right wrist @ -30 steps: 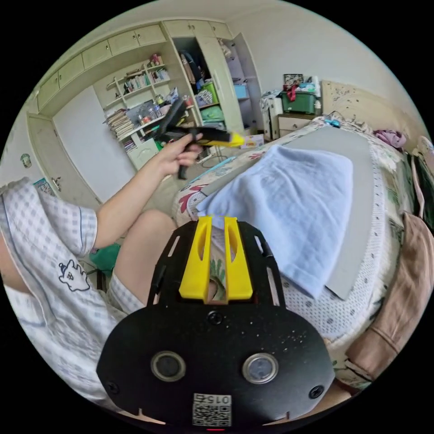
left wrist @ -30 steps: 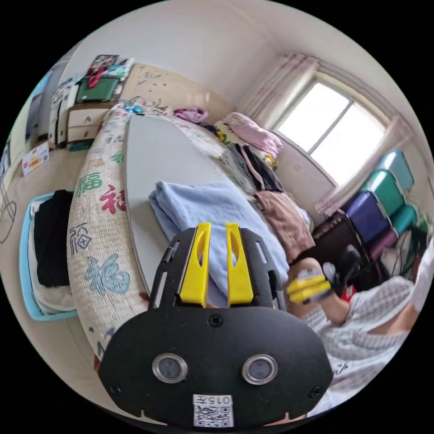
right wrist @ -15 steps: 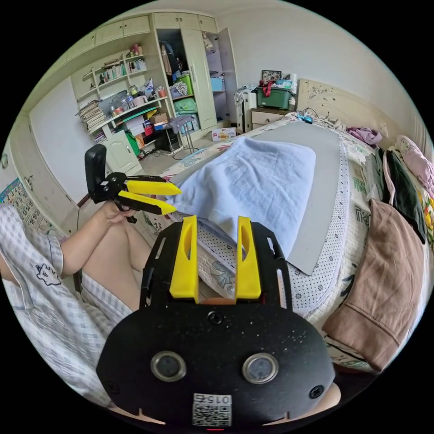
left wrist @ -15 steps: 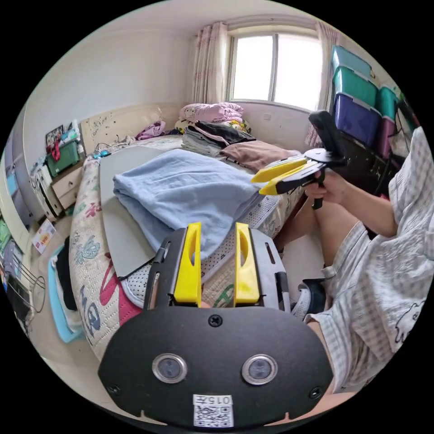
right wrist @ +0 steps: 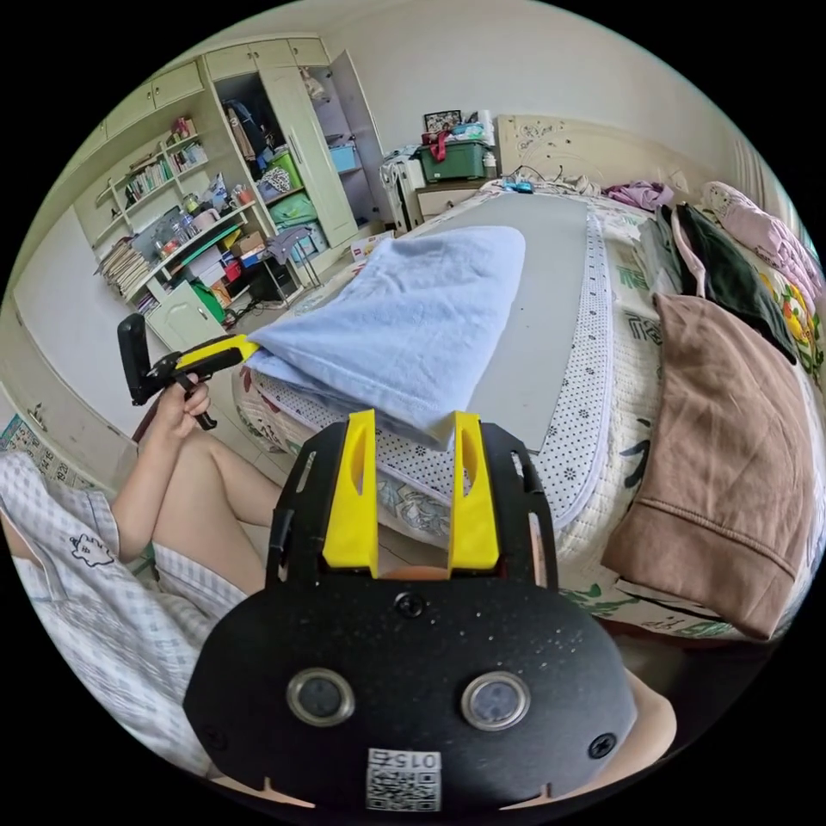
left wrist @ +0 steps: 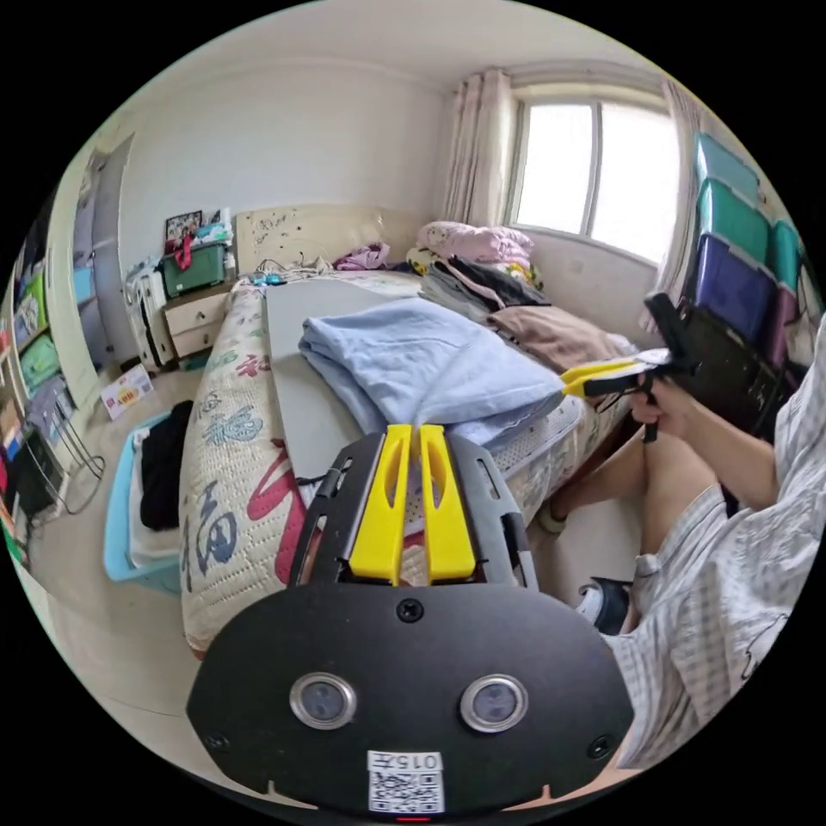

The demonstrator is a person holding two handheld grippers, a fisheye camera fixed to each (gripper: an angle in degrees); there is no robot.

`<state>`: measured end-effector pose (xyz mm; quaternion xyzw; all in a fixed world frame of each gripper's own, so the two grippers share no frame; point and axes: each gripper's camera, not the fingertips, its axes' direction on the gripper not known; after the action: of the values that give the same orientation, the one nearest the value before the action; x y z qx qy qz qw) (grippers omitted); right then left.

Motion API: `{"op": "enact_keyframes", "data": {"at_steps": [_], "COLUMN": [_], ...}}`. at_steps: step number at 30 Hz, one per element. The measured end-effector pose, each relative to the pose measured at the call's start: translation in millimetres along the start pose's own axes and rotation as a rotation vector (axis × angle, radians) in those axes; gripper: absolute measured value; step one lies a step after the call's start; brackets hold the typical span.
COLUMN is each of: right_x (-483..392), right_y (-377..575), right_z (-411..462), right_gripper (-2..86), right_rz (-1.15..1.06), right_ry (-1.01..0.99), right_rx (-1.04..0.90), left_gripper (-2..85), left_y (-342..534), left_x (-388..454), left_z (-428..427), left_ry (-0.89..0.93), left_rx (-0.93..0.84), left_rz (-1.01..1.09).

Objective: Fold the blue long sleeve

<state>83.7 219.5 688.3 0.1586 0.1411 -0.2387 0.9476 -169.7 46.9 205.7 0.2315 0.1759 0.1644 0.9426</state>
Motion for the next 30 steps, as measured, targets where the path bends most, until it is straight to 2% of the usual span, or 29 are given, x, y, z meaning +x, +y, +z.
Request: {"op": "enact_keyframes", "data": {"at_steps": [2,6,10,15,21,26,30], "right_x": [3,16,26,38,48,40,26], "right_y": [-1,-1,4,9,-14,-39,-71], "right_z": [9,30,49,41,24,-8,-24], "right_gripper": [11.9,7.9,5.0,7.6,8.4,8.6,8.7], "right_rz": [0.007,0.048,0.078,0.105,0.118,0.112,0.048], "right_ry": [0.032,0.098,0.135,0.055,0.034,-0.027,-0.059], "right_rx": [-0.02,-0.082,-0.128,-0.032,0.016,0.132,0.192], "left_gripper": [0.2,0.0,-0.1,-0.1,-0.1,0.0,0.0], "left_y": [1,2,-1,-7,-16,-27,-35], "left_x": [2,22,18,25,24,20,9], "left_z": [1,15,11,-4,8,9,14], "left_ry": [0.033,-0.068,-0.043,-0.048,-0.041,-0.033,0.0], "left_rx": [-0.06,-0.177,-0.18,-0.128,-0.203,-0.23,-0.264], "left_rz": [0.008,0.069,0.04,0.062,0.048,0.032,-0.025]}}
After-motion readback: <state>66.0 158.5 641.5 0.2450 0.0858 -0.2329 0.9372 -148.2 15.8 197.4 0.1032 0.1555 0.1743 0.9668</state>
